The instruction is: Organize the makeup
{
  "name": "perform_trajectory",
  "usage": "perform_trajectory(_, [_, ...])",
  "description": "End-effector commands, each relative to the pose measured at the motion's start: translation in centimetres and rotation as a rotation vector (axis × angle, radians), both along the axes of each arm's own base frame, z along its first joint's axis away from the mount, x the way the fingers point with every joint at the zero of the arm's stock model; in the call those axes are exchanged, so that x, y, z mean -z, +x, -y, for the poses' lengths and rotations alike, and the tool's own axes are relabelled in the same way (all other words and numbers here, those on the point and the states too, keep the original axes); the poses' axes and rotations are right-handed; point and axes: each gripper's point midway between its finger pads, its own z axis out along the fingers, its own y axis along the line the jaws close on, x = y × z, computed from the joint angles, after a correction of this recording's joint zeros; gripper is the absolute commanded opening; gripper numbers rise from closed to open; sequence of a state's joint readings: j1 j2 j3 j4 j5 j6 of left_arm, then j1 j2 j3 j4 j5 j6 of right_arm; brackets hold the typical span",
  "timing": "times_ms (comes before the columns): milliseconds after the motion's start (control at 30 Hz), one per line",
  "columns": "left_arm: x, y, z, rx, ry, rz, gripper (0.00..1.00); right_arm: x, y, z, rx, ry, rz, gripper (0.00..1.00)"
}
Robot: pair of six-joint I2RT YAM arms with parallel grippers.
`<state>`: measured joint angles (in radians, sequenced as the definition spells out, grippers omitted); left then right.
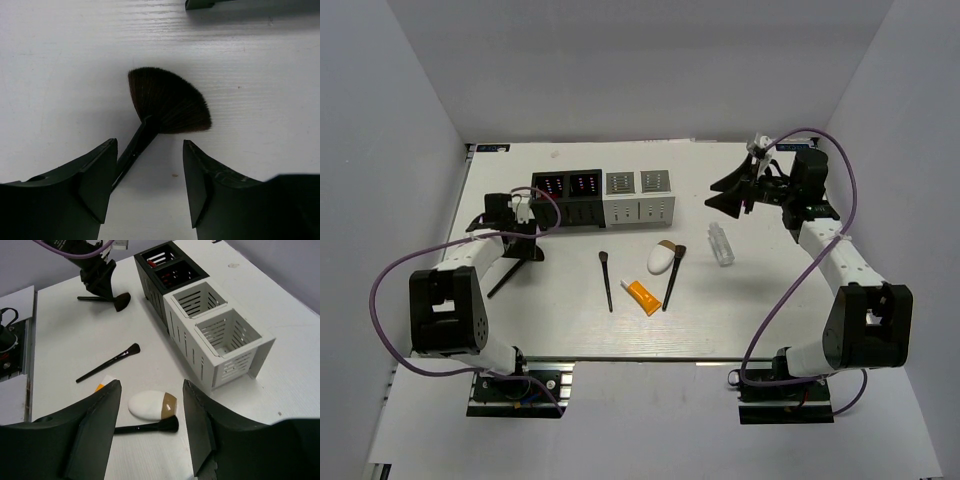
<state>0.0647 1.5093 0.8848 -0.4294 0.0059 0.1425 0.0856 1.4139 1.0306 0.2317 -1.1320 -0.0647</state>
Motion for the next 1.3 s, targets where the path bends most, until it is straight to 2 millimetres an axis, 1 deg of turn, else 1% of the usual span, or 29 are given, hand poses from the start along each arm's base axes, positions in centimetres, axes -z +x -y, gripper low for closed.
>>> perform_trajectory(0, [0.0,0.7,-0.4,0.019,-0.002,0.036,0.65,0.1,-0.2,0.8,-0.003,0.0,0.004,0.59])
perform_trajectory(33, [0.2,0.8,-0.5,0.017,0.001,0.039,0.62,0.1,-0.1,1.0,-0.001,0.001,0.001,0.59])
perform_trajectory(100, [0.8,0.5,-0.8,0.004,0.002,0.022,0.57,0.3,0.1,1.4,0.005,0.002,-0.009,0.59])
perform_trajectory(133, [1.0,0.5,-0.7,0.009,-0.005,0.021,0.54,0.4,0.3,1.7,0.013,0.002,-0.011,0.6])
perform_trajectory(300, [2.2,-0.6,-0.5,0.012,-0.011,-0.008,0.54,0.4,0.8,2.4,0.035,0.004,-0.018,0.61])
perform_trajectory(467, [3.3,-1.4,-0.7,0.003,-0.014,-0.035,0.52,0.6,0.8,2.2,0.029,0.005,-0.023,0.61])
perform_trajectory(500, [3.5,-1.7,-0.8,-0.003,-0.013,-0.041,0.49,0.5,0.8,2.3,0.029,0.006,-0.024,0.62])
perform_trajectory(533, [3.7,-1.7,-0.8,-0.01,-0.012,-0.045,0.41,0.5,0.7,2.2,0.025,0.008,-0.024,0.62])
perform_trajectory(567, [3.8,-1.8,-0.9,-0.011,-0.01,-0.047,0.37,0.5,1.2,3.3,0.054,0.009,-0.027,0.62])
perform_trajectory(667, [3.8,-1.9,-1.0,-0.018,-0.002,-0.052,0.27,0.6,1.1,3.5,0.056,0.011,-0.033,0.62])
perform_trajectory(733, [3.5,-2.0,-1.0,-0.017,0.0,-0.048,0.25,0.4,1.0,3.6,0.06,0.014,-0.034,0.62])
perform_trajectory(767, [3.2,-2.1,-1.0,-0.017,0.0,-0.044,0.21,0.4,1.0,3.7,0.062,0.015,-0.037,0.62])
perform_trajectory(900, [0.7,-2.3,-1.7,-0.046,0.033,0.002,0.13,0.4,0.8,3.9,0.065,0.017,-0.04,0.62])
perform_trajectory(933, [-1.2,-1.8,-1.7,-0.059,0.034,0.051,0.12,0.4,0.7,4.0,0.062,0.018,-0.041,0.62])
perform_trajectory(967, [-2.0,-2.2,-2.1,-0.077,0.05,0.053,0.11,0.6,0.6,4.0,0.062,0.018,-0.045,0.62])
perform_trajectory(1000, [-3.0,-2.1,-2.1,-0.091,0.048,0.075,0.1,0.6,0.5,3.9,0.057,0.018,-0.042,0.62])
perform_trajectory(1033, [-5.3,-1.9,-2.1,-0.116,0.038,0.13,0.1,0.7,0.5,4.0,0.056,0.018,-0.046,0.62])
perform_trajectory(1067, [-6.4,-1.8,-1.7,-0.123,0.013,0.157,0.09,0.8,0.4,4.0,0.054,0.016,-0.042,0.62])
perform_trajectory(1100, [-7.8,-1.5,-1.1,-0.134,-0.027,0.199,0.08,0.8,0.4,4.0,0.052,0.014,-0.046,0.61])
perform_trajectory(1133, [-10.2,-1.4,-0.8,-0.14,-0.053,0.259,0.07,0.8,0.3,4.0,0.051,0.013,-0.044,0.61])
perform_trajectory(1167, [-11.3,-1.2,0.3,-0.137,-0.117,0.292,0.06,1.0,0.3,4.0,0.049,0.011,-0.045,0.59])
perform_trajectory(1200, [-12.8,-1.0,2.0,-0.097,-0.208,0.333,0.06,1.1,0.2,4.0,0.047,0.008,-0.039,0.57])
perform_trajectory(1233, [-14.3,-0.5,3.2,-0.074,-0.254,0.38,0.05,1.3,0.2,3.9,0.046,0.005,-0.044,0.54])
perform_trajectory(1267, [-16.1,-0.3,4.2,-0.048,-0.297,0.441,0.04,1.4,0.1,3.9,0.044,0.004,-0.046,0.44])
